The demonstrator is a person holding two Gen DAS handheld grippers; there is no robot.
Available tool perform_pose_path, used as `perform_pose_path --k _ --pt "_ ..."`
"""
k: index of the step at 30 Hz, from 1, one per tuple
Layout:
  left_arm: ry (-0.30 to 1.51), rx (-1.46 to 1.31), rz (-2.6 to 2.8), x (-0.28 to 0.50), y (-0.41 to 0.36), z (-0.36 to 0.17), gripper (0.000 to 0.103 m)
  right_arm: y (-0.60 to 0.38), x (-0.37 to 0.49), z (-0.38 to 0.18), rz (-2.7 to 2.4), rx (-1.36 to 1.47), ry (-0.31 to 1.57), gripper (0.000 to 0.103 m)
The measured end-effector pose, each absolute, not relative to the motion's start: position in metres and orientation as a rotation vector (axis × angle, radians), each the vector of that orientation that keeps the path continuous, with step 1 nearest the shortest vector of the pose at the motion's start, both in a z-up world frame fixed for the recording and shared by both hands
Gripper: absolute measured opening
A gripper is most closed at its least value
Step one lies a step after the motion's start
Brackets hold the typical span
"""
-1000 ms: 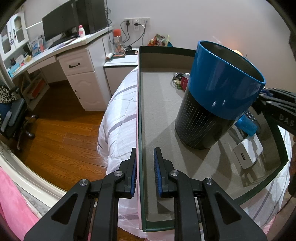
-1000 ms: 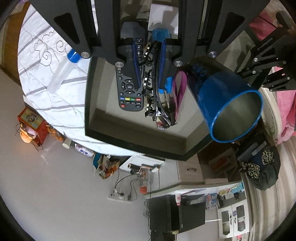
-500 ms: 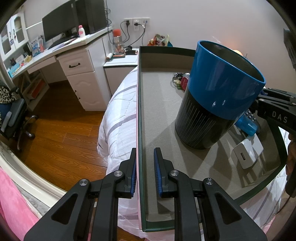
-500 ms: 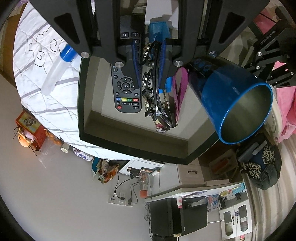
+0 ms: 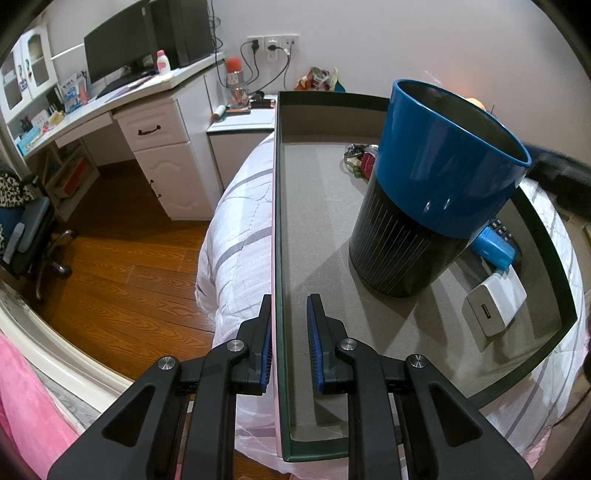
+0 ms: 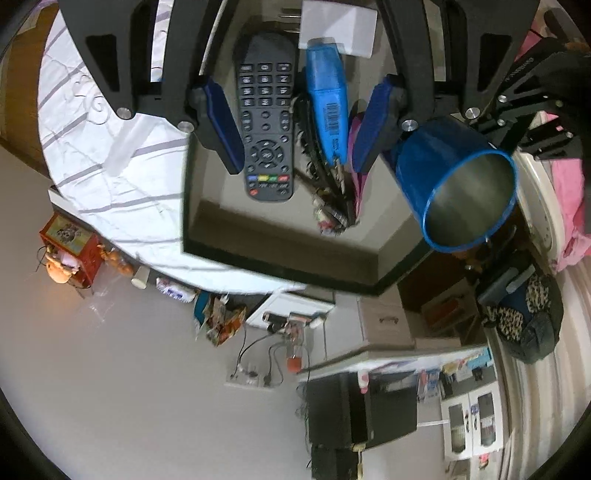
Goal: Organize rigid objects
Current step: 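Move the right gripper to the clear bottle and grasp its blue cap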
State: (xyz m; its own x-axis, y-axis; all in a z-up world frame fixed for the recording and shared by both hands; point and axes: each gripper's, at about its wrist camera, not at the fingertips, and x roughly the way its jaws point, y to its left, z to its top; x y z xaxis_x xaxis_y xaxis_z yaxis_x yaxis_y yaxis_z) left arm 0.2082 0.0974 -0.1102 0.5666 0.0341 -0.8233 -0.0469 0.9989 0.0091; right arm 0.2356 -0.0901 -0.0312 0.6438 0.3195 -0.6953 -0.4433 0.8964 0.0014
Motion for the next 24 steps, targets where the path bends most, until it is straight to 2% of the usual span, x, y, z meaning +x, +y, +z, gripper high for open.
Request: perform_pose_path --k 4,6,9,24 --pt "0.967 -0.015 0.048 0.208 0.097 -0.11 0.016 -0.116 0.232 -0.011 0.388 -0.123 0.69 0.063" --pt "0.967 -0.015 0.048 0.208 0.097 -0.11 0.016 -0.132 0.234 -0.005 0.339 -0.095 0.678 0.069" --pt "0.967 -0.015 0.048 0.208 0.097 -0.11 0.016 -0.159 0.245 -0.008 0.264 -0.055 0.703 0.07" --pt "0.967 -0.009 0.049 0.208 0.096 -0.11 0.017 -0.206 0.289 -0.081 0.141 0.028 0.916 0.07"
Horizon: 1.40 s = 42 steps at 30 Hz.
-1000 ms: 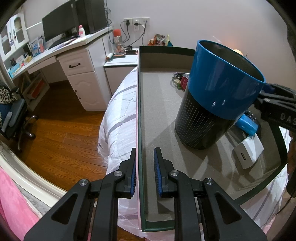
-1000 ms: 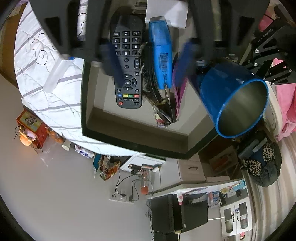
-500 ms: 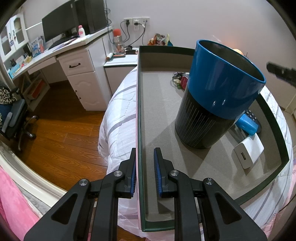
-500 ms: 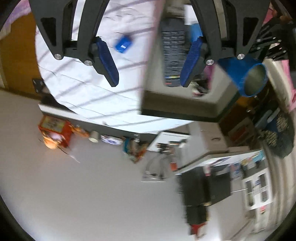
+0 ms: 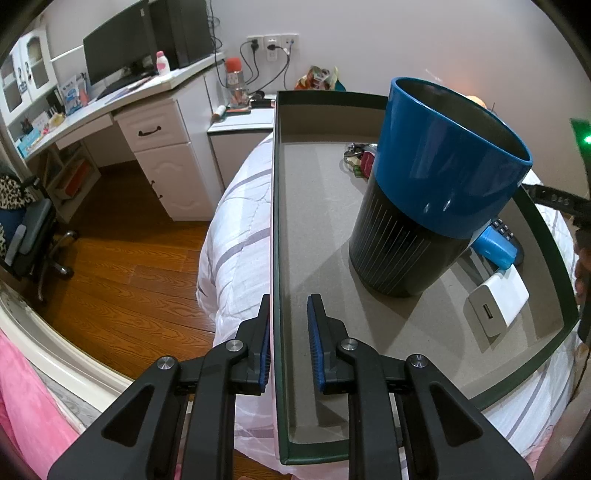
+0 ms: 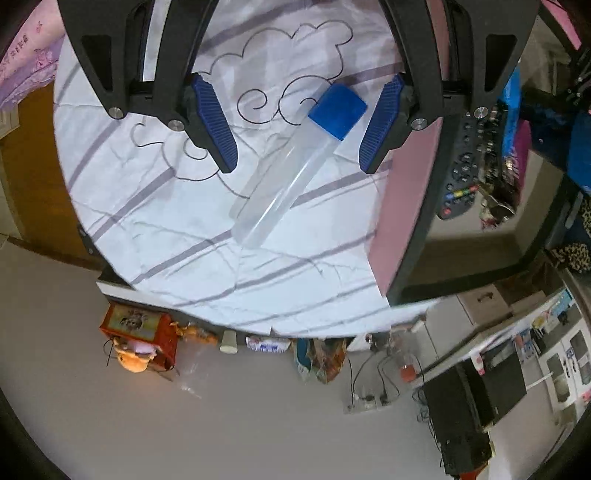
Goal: Organize rigid objects
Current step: 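Move the right gripper to the clear bottle and grasp its blue cap, then lift the clear bottle upright and carry it toward the tray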
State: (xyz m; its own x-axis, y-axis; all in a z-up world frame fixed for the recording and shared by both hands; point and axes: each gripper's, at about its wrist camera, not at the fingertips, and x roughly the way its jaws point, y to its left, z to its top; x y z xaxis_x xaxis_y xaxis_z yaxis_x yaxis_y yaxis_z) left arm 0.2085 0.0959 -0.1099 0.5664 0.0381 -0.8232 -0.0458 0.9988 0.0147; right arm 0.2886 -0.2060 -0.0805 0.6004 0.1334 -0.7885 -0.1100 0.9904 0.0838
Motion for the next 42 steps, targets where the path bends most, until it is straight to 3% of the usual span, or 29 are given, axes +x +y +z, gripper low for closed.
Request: perform_pose_path --k 4,8,9,16,23,26,29,42 --pt "0.968 -0.009 0.049 0.209 0.096 -0.11 0.016 -0.211 0.293 -0.094 0.142 0.034 0.948 0.06" --pt "0.967 -0.008 0.05 0.209 0.096 -0.11 0.016 -0.215 0.289 -0.096 0.128 -0.009 0.961 0.028" --pt "0.967 -0.008 0.051 0.209 0.096 -0.11 0.016 -0.218 0.287 -0.096 0.124 -0.01 0.963 0.026" --pt "0.967 -0.006 0.053 0.208 0.096 -0.11 0.017 -0.224 0.291 -0.094 0.131 -0.039 0.954 0.027" --pt "0.968 -0.006 0.054 0.208 0.095 -0.11 0.017 -0.213 0.305 -0.096 0.128 -0.117 0.957 0.035" --pt "0.967 -0.005 0.055 0.208 0.096 -0.11 0.017 -0.214 0.304 -0.097 0.14 -0.114 0.968 0.035" --pt "0.969 -0.004 0.056 0.207 0.096 -0.11 0.017 -0.215 0.3 -0.094 0.164 -0.11 0.978 0.026" --pt "0.968 -0.004 0.056 0.206 0.097 -0.111 0.018 -0.207 0.261 -0.082 0.208 -0.111 0.934 0.026"
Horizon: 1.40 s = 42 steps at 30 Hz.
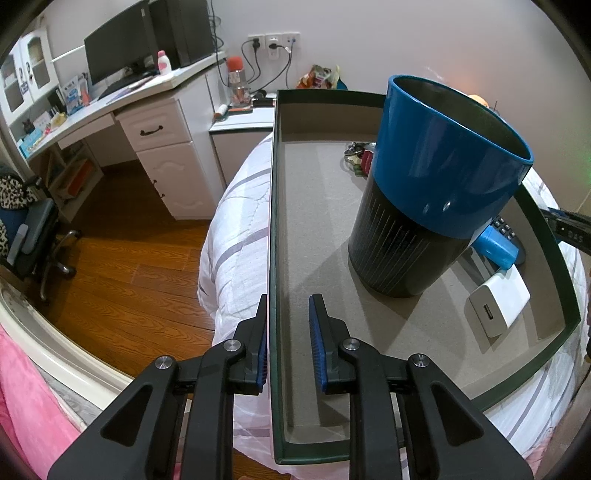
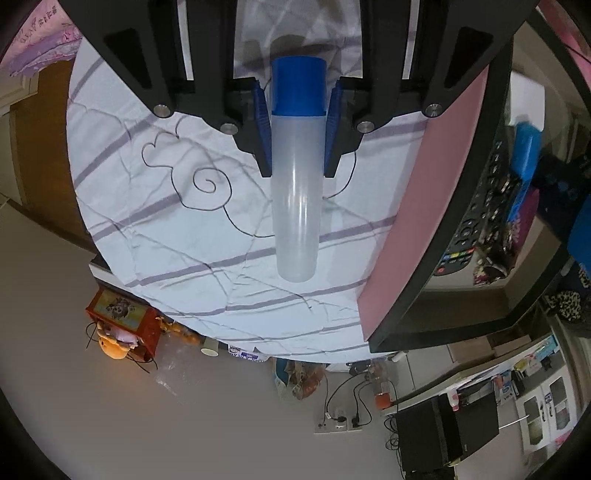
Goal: Organize rigid objects
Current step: 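Lift the clear bottle upright and carry it toward the tray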
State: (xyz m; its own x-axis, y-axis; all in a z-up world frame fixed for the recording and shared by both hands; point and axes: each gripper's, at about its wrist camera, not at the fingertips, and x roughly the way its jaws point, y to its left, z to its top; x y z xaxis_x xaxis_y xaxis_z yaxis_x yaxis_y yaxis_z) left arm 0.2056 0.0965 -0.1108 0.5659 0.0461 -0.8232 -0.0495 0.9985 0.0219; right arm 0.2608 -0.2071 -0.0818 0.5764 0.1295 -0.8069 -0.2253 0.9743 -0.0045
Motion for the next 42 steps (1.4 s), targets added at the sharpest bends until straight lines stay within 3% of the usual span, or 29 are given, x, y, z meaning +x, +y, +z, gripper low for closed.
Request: perform_pose_path --k 22,42 --pt "0.967 -0.008 0.049 0.204 0.096 -0.113 0.02 -0.162 0.227 0.0 0.286 -0.185 0.724 0.026" --pt "0.966 -0.014 0.041 0.209 0.092 -0.112 0.021 -0.106 0.231 0.002 0.383 -0.248 0.725 0.026"
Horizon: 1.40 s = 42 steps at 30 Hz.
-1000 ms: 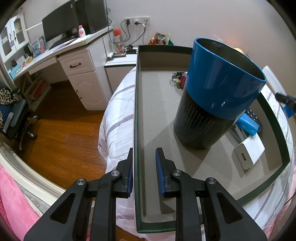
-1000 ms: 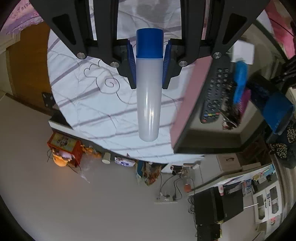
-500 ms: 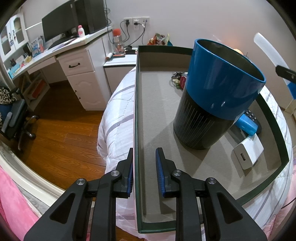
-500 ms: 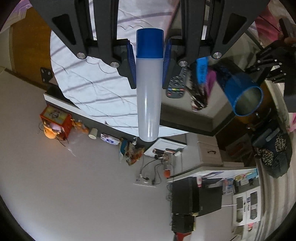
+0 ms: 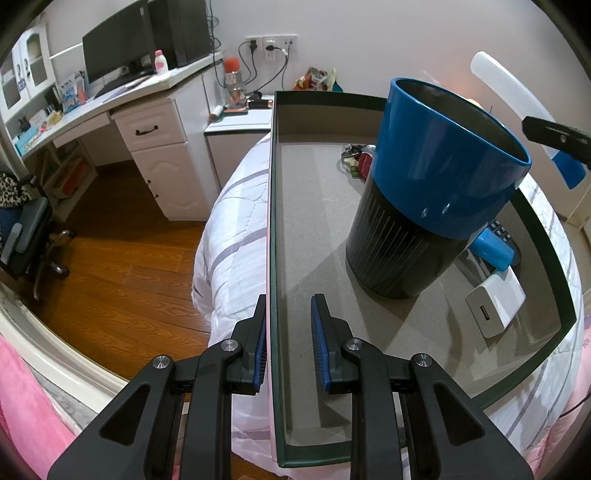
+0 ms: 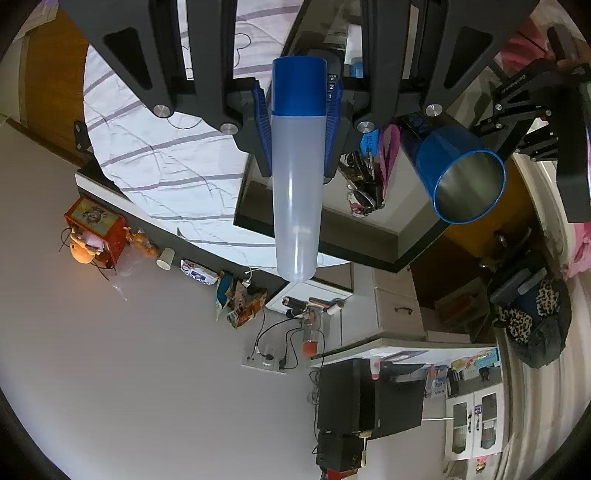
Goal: Organize rigid objects
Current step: 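Lift the clear bottle upright and carry it toward the tray, then lower the clear bottle into the tray beside the remote and open the right gripper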
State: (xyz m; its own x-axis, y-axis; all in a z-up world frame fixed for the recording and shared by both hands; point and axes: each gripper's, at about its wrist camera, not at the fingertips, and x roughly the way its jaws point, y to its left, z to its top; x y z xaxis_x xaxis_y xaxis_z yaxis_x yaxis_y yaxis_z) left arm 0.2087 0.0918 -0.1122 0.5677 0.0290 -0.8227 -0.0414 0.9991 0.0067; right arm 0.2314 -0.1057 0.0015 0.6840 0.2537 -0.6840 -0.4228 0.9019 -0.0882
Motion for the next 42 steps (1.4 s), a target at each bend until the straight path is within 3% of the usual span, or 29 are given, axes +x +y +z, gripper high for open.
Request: perform_pose_path --k 20,30,36,42 --pt "0.966 -0.015 0.041 0.208 0.094 -0.112 0.022 -0.085 0.285 -0.058 0.295 -0.391 0.946 0.026" --pt "0.966 -0.015 0.041 0.208 0.093 -0.112 0.021 -0.085 0.284 -0.063 0.272 -0.434 0.956 0.027" --pt "0.966 -0.016 0.041 0.208 0.094 -0.112 0.021 -0.086 0.272 -0.05 0.278 -0.416 0.908 0.043" --pt "0.966 -0.015 0.041 0.208 0.094 -0.112 0.021 -0.09 0.264 -0.035 0.276 -0.408 0.853 0.047"
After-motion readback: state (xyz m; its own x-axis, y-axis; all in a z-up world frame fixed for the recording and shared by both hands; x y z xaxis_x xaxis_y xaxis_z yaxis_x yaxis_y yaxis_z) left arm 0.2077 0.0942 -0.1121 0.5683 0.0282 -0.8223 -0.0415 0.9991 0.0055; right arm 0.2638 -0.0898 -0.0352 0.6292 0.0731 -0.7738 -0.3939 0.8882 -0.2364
